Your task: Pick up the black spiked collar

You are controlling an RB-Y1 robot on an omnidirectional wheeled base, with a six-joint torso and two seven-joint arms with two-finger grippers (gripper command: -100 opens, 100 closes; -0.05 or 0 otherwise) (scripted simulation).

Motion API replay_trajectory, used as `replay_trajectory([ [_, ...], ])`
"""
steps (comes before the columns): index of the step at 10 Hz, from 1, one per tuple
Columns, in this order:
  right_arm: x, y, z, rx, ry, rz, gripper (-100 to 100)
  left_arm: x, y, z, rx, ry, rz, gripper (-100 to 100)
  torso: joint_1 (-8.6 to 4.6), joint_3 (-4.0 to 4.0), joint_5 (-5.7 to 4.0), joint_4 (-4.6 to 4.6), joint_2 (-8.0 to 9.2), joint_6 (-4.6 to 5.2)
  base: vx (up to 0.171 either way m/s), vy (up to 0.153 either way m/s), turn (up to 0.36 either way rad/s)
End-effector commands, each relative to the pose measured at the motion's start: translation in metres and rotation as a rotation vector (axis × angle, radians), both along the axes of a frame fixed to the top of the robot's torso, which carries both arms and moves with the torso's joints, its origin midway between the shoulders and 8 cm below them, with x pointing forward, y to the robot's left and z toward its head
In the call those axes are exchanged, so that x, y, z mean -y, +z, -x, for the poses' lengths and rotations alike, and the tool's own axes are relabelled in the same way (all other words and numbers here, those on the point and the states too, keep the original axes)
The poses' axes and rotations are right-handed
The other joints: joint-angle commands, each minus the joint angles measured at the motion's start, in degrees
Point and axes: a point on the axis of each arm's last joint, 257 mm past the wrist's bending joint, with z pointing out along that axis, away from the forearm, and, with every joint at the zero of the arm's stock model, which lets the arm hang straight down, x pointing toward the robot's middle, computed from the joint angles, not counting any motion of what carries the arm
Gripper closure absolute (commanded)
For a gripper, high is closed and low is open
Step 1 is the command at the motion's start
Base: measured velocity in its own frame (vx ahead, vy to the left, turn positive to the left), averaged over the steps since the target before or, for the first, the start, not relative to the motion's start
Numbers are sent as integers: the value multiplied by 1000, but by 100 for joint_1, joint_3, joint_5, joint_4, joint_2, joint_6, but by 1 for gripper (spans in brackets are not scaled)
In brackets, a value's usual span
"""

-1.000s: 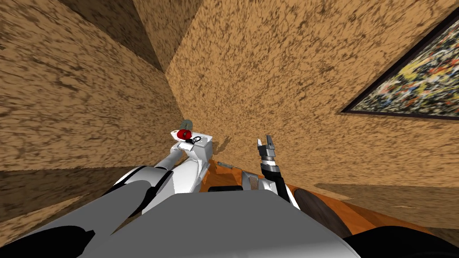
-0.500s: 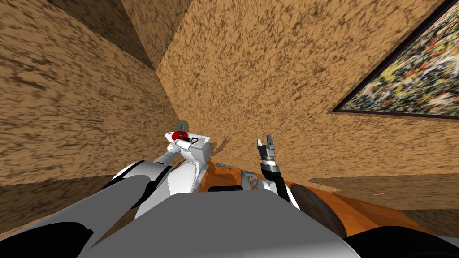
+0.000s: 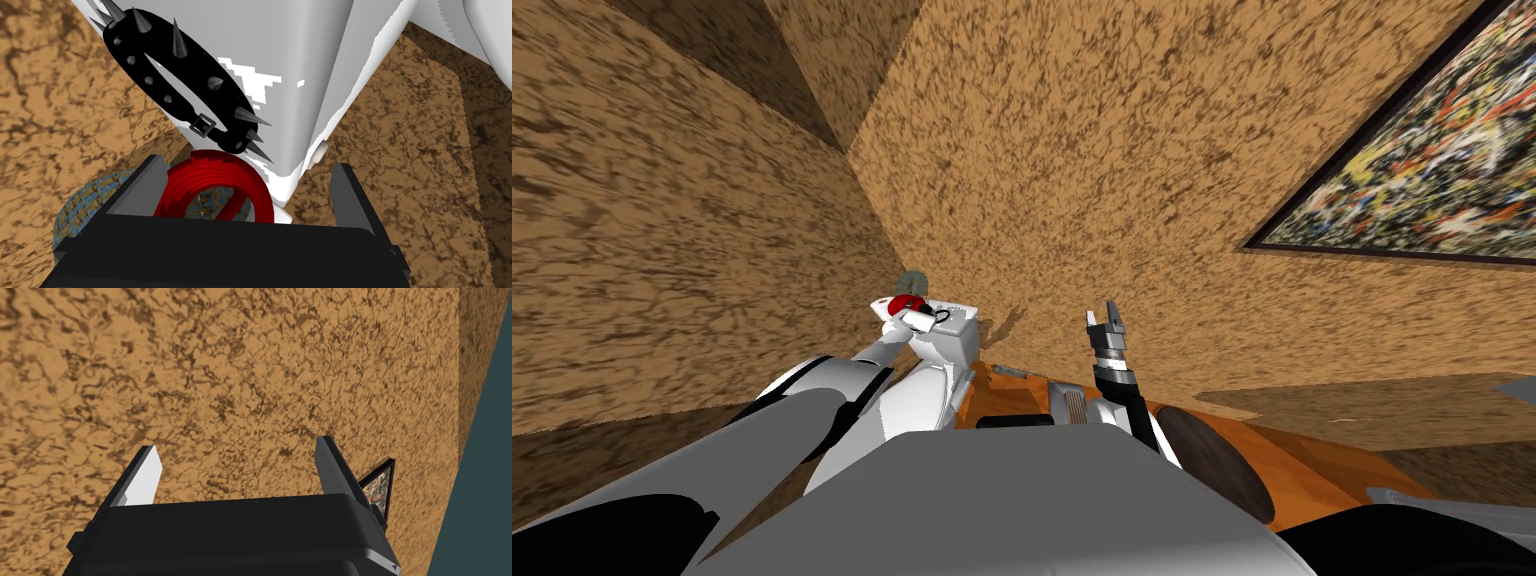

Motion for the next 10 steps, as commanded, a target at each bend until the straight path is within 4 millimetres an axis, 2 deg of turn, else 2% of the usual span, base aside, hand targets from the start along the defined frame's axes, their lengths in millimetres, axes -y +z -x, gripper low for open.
replay_trajectory([
  [1,0,0,0,0,0,0,0,-12,-3,7,0,32,0,-100,0,0,0,0,0,0,-11,36,-191],
  [6,0,0,0,0,0,0,0,-57,-15,39,1,156,0,-100,24,14,6,5,24,1,-52,74,-263],
  [7,0,0,0,0,0,0,0,-51,-16,34,-2,136,-1,-100,27,14,6,5,23,1,-26,40,-51],
  [8,0,0,0,0,0,0,0,-51,-16,35,1,141,1,100,18,8,4,4,13,-3,-10,4,23],
  [10,0,0,0,0,0,0,0,-51,-23,40,-16,146,4,100,15,-4,-9,15,-23,20,-13,-4,13],
])
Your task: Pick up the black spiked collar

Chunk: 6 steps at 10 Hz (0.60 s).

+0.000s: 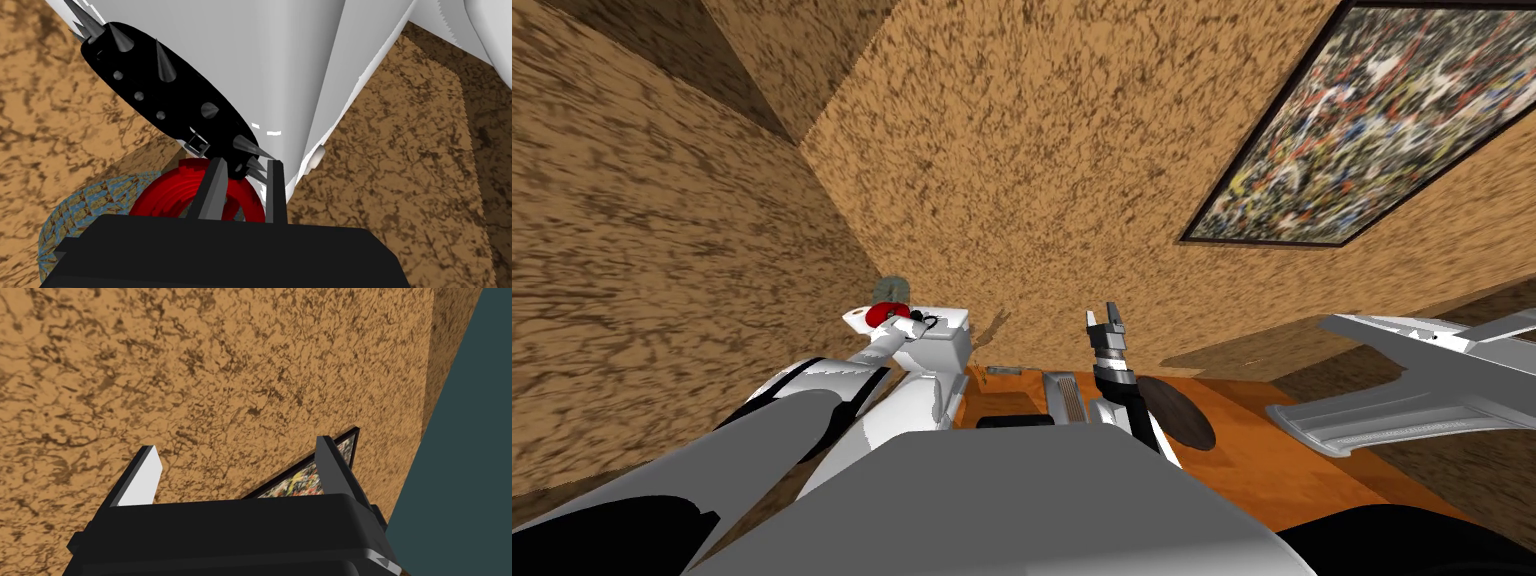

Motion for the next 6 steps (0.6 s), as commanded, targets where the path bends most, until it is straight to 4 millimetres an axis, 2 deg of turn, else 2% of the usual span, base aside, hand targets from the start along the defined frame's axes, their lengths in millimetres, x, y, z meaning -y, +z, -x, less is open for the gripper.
replay_trajectory([
  [1,0,0,0,0,0,0,0,0,0,0,0,0,0,100,0,0,0,0,0,0,-5,-1,3],
  [2,0,0,0,0,0,0,0,0,0,0,-1,0,-1,100,4,-5,2,-1,-8,1,0,0,0],
  [3,0,0,0,0,0,0,0,0,0,0,-1,0,-1,0,5,-7,2,-3,-12,1,0,0,0],
  [4,0,0,0,0,0,0,0,0,8,-5,14,-4,-2,100,6,-9,3,-3,-14,1,20,-5,63],
  [5,0,0,0,0,0,0,0,11,11,-13,14,-35,-2,100,5,-10,0,-1,-20,-3,57,-41,203],
  [6,0,0,0,0,0,0,0,11,11,-13,14,-35,-2,100,-8,-16,-2,-4,-31,-4,46,-45,146],
])
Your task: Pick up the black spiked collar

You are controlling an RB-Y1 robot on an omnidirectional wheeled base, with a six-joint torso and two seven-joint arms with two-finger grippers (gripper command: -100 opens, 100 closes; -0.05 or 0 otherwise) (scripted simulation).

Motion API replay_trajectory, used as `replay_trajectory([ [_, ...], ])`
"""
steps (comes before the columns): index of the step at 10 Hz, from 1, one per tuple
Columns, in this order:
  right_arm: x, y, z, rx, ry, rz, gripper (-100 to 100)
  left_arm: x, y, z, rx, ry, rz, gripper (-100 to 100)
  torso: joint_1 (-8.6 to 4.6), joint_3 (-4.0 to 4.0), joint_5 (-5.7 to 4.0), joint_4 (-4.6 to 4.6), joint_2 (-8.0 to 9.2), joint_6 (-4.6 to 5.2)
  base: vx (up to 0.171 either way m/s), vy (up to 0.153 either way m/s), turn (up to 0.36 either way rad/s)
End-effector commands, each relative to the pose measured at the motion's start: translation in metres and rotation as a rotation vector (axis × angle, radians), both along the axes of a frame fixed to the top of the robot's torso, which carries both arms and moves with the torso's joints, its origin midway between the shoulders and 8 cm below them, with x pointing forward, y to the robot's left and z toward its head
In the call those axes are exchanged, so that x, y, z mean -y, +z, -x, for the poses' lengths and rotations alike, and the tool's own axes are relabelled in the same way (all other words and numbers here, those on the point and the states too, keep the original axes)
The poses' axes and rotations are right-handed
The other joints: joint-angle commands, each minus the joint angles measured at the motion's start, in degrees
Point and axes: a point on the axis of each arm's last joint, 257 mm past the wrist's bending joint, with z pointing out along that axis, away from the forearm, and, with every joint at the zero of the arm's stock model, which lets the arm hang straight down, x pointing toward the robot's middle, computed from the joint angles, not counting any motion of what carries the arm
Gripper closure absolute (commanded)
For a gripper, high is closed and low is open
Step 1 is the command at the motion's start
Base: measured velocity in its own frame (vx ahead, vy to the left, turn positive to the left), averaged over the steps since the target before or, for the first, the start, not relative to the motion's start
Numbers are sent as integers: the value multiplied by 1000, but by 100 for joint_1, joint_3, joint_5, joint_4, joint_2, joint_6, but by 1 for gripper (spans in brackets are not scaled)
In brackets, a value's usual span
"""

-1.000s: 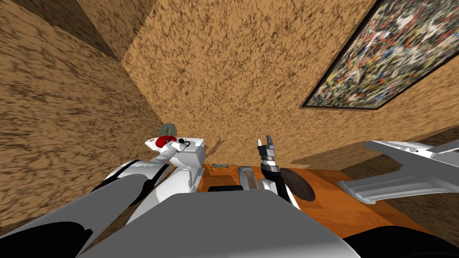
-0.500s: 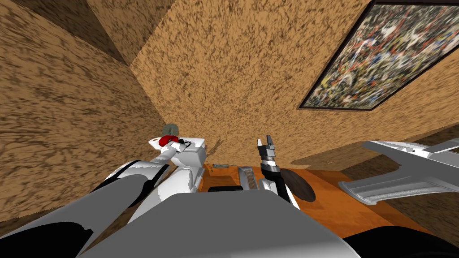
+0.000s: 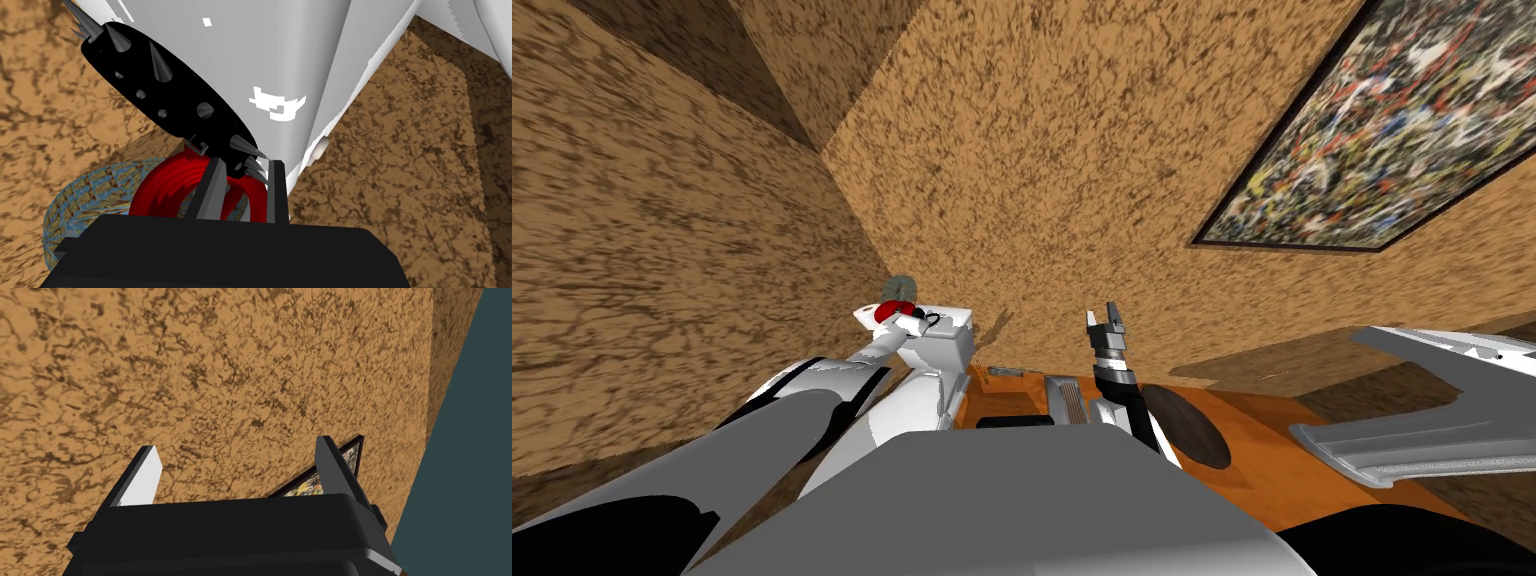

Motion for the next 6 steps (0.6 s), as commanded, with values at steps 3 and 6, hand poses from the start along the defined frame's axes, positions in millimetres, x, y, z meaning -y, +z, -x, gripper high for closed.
replay_trajectory([
  [3,0,0,0,0,0,0,0,36,10,-23,-2,-97,1,100,-13,1,-3,0,1,-7,49,-79,299],
  [6,0,0,0,0,0,0,0,38,11,-23,-3,-101,0,0,-1,0,-1,0,1,6,27,-41,74],
])
